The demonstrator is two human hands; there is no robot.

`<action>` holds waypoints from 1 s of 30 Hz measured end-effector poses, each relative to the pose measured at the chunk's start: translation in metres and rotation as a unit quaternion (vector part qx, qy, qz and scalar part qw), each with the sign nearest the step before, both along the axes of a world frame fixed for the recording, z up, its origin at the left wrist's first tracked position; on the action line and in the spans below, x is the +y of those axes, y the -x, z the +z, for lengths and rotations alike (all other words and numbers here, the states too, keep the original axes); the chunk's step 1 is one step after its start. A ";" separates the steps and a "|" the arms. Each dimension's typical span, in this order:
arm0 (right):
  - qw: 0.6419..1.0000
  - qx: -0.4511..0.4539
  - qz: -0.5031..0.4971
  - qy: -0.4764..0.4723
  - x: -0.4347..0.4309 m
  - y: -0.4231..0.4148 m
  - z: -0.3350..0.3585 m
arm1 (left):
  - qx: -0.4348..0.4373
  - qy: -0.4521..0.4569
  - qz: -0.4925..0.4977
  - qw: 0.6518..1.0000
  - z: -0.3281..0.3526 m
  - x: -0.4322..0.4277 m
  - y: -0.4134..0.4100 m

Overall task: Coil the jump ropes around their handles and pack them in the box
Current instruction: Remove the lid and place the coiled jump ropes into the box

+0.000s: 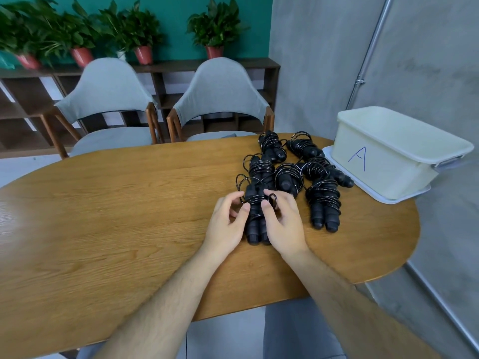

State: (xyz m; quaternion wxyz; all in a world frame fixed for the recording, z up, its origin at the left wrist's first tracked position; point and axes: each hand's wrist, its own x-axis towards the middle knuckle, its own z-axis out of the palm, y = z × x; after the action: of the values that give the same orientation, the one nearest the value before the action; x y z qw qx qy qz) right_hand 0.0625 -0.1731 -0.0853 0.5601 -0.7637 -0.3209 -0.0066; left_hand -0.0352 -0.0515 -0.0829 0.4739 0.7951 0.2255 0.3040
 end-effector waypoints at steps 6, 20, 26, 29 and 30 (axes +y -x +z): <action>0.998 -0.062 -0.012 0.022 -0.002 0.006 0.005 | 0.004 -0.048 0.029 0.998 0.003 -0.003 -0.005; 0.934 0.013 -0.357 0.010 -0.128 -0.121 0.101 | 0.066 -0.028 -0.165 0.984 0.119 -0.112 -0.203; 0.868 0.211 -0.448 -0.044 -0.168 -0.200 0.123 | 0.161 0.143 -0.138 0.967 0.144 -0.161 -0.284; 0.839 0.314 -0.435 -0.097 -0.170 -0.209 0.122 | 0.176 0.188 -0.129 0.958 0.141 -0.166 -0.300; 0.833 0.340 -0.422 -0.111 -0.171 -0.210 0.119 | 0.168 0.199 -0.124 0.957 0.138 -0.166 -0.304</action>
State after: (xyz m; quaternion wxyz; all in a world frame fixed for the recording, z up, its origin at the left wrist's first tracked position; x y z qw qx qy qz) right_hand 0.2727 -0.3437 0.0335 0.6580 -0.7116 0.2458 -0.0178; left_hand 0.2688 -0.2174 0.0556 0.6116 0.7463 0.2572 0.0536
